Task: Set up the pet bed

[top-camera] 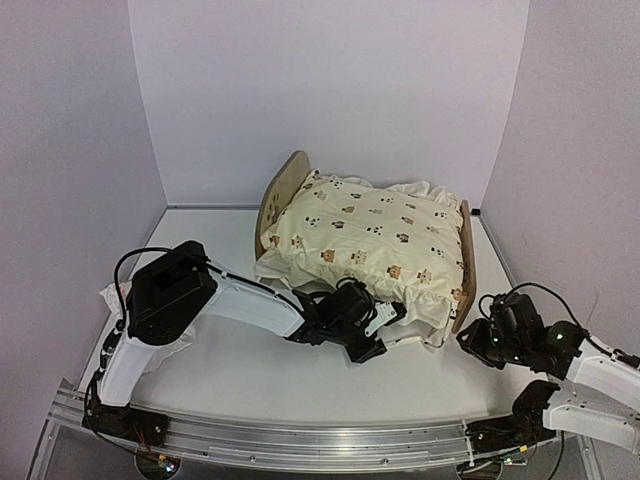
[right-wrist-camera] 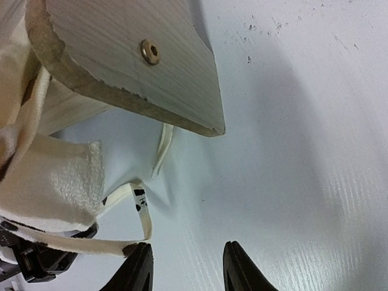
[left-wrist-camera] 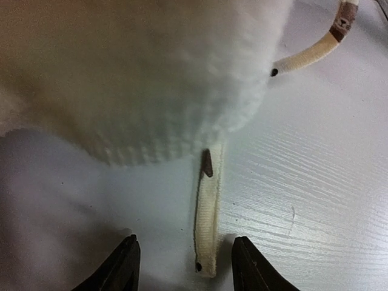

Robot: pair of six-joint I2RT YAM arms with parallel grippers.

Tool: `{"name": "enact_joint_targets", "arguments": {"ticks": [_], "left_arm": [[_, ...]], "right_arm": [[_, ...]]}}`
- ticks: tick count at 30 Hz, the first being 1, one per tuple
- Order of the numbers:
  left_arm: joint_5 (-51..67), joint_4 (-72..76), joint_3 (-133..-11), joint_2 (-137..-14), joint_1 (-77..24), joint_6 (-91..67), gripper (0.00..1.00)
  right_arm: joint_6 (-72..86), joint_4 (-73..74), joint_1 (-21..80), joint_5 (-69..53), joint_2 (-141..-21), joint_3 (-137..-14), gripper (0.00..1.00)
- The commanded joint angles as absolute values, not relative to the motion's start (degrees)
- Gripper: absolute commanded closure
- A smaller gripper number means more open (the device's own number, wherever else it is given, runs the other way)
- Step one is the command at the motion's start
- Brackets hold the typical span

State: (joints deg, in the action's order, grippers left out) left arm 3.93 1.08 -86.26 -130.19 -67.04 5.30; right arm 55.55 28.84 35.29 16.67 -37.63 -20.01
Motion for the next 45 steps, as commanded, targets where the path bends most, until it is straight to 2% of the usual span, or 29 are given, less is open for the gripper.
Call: {"name": "enact_joint_targets", "arguments": {"ticks": [1,10,15,20,29,34,40,45], "left_arm": [[5.5,-1.1,-87.2,-130.5,-67.1,6.1,0.58],[5.3,-1.2,-86.7,-131.8,-67.3,5.6,0.99],[6.7,2.1,-83.6,-125.5,-67.5,2.1,1.0],[2.7,6.3,-79.4,-116.2,-67.5,-5.4,1.0],[-1.5,11.8,-72.9,-108.0,-67.4,-13.6,1.0],[-4.1,12.1,-72.7,-105.2,-66.9,-14.9,1.0],[-4.0,10.2,-76.9,-105.0,-66.8,-12.9,1.0],[-4.0,10.1,-79.5,-104.4,-66.7,-12.2,1.0]], "right_arm": [[54.1,30.1,35.3,18.4,-37.7,-20.6,0.59],[54.2,30.0,35.4,18.0,-39.3,-21.2,0.6],[56.5,23.3,35.4,15.1,-43.5,-19.8,0.61],[59.0,13.2,35.8,12.0,-51.6,-18.9,0.61],[58.5,0.2,40.9,18.0,-62.7,-19.1,0.64],[55.1,-1.7,42.5,21.4,-60.2,-18.2,0.63],[47.9,8.4,42.5,22.9,-49.0,-18.4,0.59],[36.9,15.9,42.6,18.7,-46.7,-21.1,0.59]]}}
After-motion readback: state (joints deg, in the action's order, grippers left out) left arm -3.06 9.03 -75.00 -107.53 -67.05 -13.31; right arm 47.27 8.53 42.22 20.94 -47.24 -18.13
